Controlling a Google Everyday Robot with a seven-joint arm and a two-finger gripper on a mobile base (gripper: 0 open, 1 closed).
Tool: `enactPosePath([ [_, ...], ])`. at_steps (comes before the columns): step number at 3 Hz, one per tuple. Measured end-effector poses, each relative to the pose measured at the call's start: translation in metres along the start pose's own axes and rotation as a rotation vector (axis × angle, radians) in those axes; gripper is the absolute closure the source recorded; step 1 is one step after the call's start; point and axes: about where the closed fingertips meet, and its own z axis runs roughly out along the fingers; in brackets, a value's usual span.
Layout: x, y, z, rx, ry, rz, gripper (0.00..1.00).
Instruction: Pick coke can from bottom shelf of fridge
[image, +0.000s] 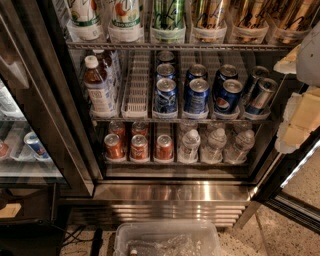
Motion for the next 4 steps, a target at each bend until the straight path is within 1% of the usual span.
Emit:
enactPosePath([
  [1, 0.000, 0.000, 0.000, 0.000, 0.000, 0.000, 0.00],
  [2, 0.000, 0.005, 0.013, -0.008, -0.038, 0.022, 0.00],
  [3, -0.005, 0.027, 0.053, -0.029, -0.125, 0.026, 0.00],
  [4, -0.013, 0.048, 0.105, -0.053, -0.219, 0.014, 0.00],
])
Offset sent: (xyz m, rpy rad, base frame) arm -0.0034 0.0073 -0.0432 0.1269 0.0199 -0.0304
